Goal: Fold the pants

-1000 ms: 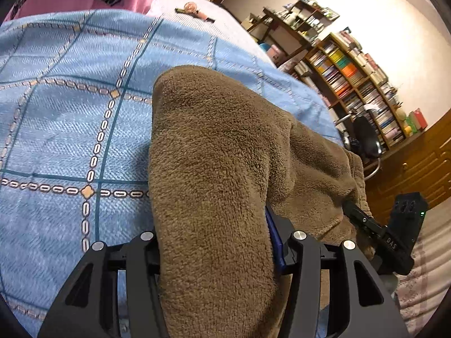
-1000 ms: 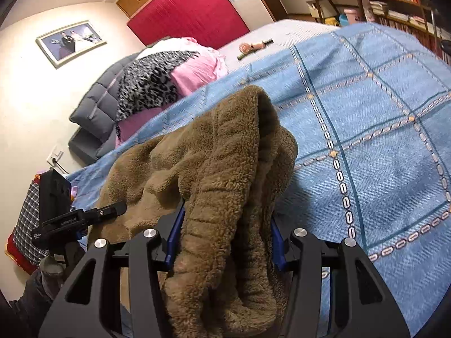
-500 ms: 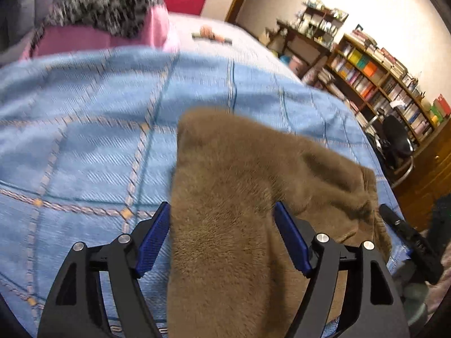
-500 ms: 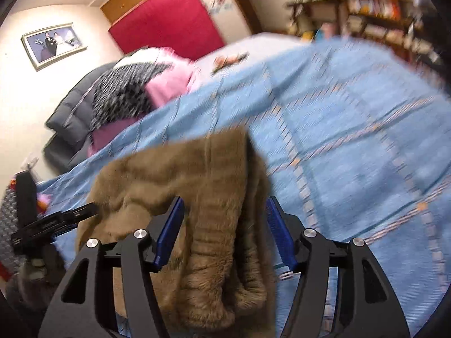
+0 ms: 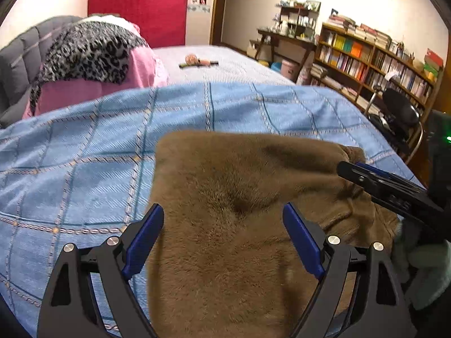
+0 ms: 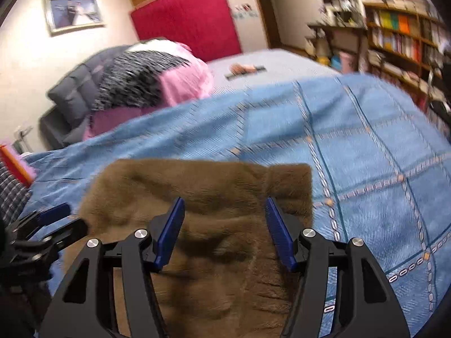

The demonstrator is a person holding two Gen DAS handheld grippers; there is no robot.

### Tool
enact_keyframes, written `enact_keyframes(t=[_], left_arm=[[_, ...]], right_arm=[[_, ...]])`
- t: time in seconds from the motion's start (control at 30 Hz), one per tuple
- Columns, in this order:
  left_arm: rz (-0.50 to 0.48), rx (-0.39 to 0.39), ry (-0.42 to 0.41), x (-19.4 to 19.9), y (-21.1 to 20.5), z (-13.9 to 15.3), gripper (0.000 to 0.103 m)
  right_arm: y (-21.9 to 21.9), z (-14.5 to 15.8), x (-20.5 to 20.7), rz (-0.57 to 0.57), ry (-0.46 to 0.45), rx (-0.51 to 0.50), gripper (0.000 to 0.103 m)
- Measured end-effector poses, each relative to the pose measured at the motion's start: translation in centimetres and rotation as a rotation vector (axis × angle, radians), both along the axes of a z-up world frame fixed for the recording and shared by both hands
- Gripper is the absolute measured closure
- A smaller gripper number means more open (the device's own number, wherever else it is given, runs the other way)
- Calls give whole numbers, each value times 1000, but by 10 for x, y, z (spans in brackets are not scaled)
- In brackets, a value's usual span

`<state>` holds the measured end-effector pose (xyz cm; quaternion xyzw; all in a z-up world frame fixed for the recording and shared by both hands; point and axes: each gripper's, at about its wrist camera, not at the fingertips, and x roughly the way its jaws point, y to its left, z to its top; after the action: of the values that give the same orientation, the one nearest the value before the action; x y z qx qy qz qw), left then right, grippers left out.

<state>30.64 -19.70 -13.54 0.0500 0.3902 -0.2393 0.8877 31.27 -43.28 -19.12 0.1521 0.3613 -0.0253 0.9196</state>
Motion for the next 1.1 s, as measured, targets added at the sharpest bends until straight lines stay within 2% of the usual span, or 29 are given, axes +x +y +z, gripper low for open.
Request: enact_keyframes(t=[0.1, 0.2, 0.37, 0.47, 0.57, 0.63, 0.77, 0.93, 1.1], left_arm=[[1, 31, 15, 11, -6, -17, 17], [7, 76, 5, 17, -12, -31, 16], [18, 86, 1, 13, -9, -27, 16], [49, 90, 13, 9, -3, -19, 16], [82, 79, 3, 2, 3, -7, 15], [105, 85, -20, -6, 5, 4, 10], [99, 110, -74, -28, 2, 24, 10], [73, 151, -136, -52, -1, 44, 10], [62, 144, -149, -71, 4, 58, 10]], right_arm=[[-7, -16, 9, 10, 26, 0, 44], [-4, -19, 10, 17, 35, -27, 44], [1, -13, 4, 10, 24, -45, 44], [3, 6, -18, -4, -36, -3, 42], [10, 25, -43, -18, -86, -21, 41], [16, 32, -56, -23, -93, -44, 39], [35, 44, -85, -11, -104, -89, 35], [48, 56, -111, -35, -114, -80, 31], [59, 69, -131, -47, -123, -88, 30]])
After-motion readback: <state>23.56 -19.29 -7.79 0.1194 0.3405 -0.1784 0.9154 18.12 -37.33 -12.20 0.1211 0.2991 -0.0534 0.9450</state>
